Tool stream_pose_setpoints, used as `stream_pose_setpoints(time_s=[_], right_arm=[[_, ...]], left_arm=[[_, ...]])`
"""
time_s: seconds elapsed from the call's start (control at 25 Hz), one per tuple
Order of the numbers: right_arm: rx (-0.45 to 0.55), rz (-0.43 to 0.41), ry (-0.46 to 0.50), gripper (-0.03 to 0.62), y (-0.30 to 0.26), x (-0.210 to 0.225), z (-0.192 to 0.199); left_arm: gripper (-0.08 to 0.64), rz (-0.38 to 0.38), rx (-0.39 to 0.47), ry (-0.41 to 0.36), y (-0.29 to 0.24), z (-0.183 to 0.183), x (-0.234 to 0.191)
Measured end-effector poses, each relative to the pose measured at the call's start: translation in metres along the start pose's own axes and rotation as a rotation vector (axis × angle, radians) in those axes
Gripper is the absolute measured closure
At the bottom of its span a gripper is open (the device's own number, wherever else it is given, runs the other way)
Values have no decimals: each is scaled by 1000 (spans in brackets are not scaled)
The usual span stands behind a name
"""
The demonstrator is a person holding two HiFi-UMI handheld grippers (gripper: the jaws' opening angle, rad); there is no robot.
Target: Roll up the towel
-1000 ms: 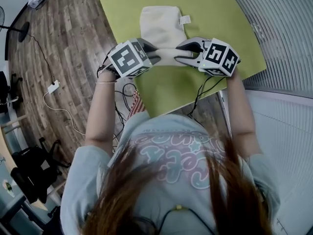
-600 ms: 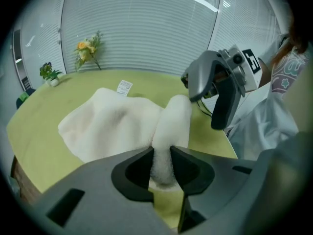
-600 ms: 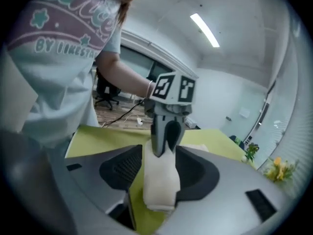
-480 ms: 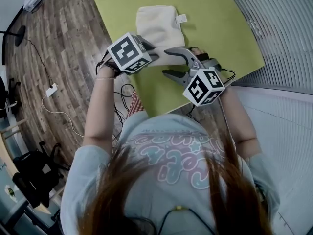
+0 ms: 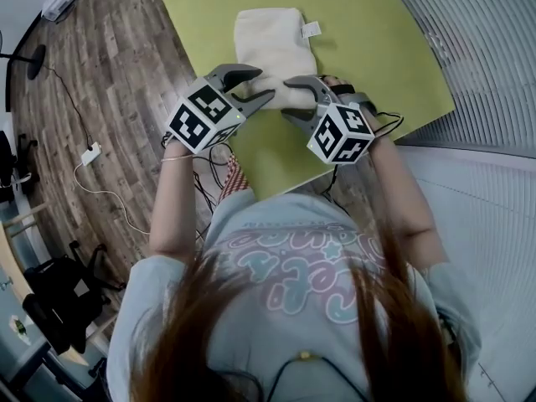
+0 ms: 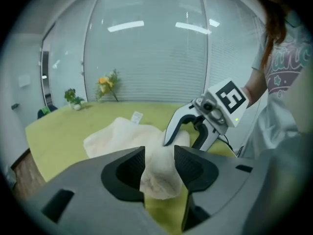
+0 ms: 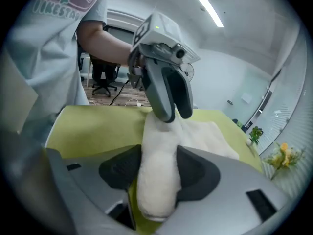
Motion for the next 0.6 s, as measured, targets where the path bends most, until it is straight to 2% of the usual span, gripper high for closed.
stream_pose_setpoints(time_s=[0.08,0.16,0.24,0.36,0.48,0.6], right_arm=[[10,-10,-30,376,3,5,-2],[13,-17,-44,376,4,8,-2],[11,-15,-30,376,1,7,0],[6,-16,-4,374,-3,5,2],[-12,-22,31,371,-3,2,0],[-30,-13,78,365,-3,4,0]], left_arm=[[374,-57,109,-68,16,-20,9],[342,-60,141,-162,21,-31,24],[333,-18,90,-244,12,-25,38],[333,40,-52,-341,-7,5,50],[334,3,-155,-450,-14,23,46],[349,-58,-179,-507,-17,24,35]])
Point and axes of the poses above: the fingertips, and each gripper's own axes: y backward along the fingers, x to its right, z out of its underside, the point moved 3 cm from there along y, backward along the fingers, and after that the axes turned 5 degrees about -y, right-handed, at the moved point
